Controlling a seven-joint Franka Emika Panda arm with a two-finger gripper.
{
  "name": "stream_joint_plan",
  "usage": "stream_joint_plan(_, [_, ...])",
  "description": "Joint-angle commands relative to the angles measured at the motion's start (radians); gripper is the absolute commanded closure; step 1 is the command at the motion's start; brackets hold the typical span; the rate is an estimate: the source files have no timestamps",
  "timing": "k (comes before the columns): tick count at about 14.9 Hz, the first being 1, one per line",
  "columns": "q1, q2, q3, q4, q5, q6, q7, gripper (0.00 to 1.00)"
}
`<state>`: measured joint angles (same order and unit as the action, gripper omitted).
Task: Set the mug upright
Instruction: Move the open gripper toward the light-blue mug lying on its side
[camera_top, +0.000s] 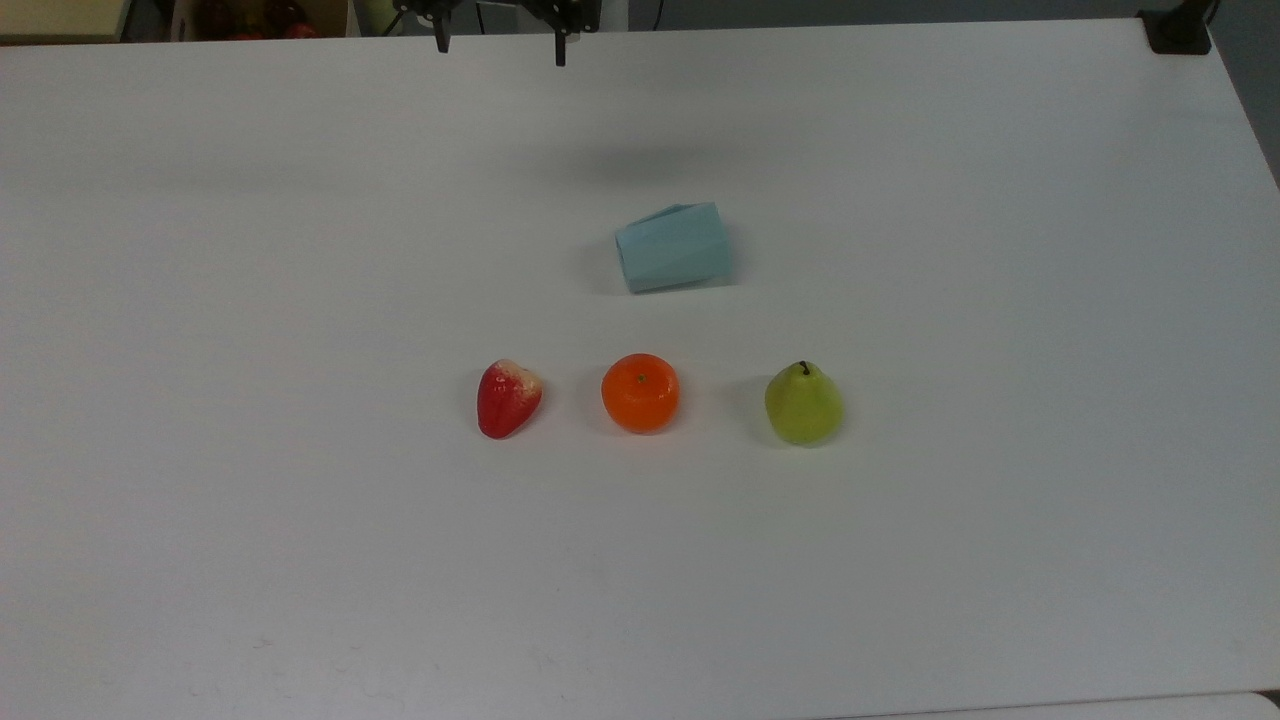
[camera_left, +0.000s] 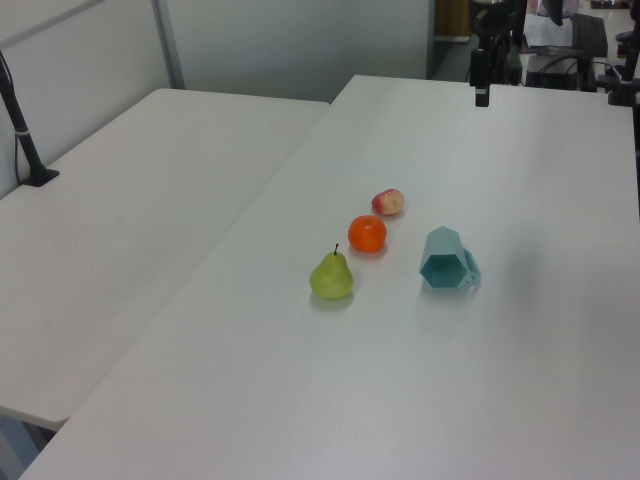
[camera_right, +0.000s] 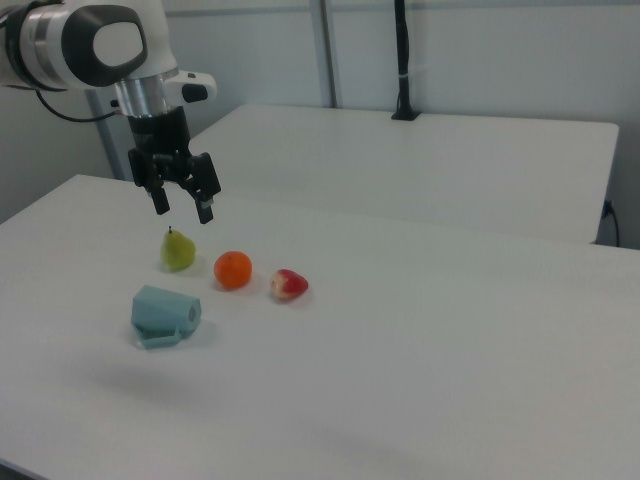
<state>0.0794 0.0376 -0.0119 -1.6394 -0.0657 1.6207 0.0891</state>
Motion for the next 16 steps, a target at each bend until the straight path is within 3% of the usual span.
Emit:
stream_joint_plan(1, [0.039,0.007,0.01,0.003,-0.043,0.008,0.008,0.0])
stream_joint_plan(5, [0.146,0.01,0.071,0.001,-0.181,-0.001,0.037,0.03])
stream_joint_plan(9, [0.246,0.062,0.148,-0.003,-0.347,-0.005,0.199,0.0])
stream_joint_plan(16, [0.48,0.243,0.156,-0.005,-0.615,-0.059,0.489,0.0])
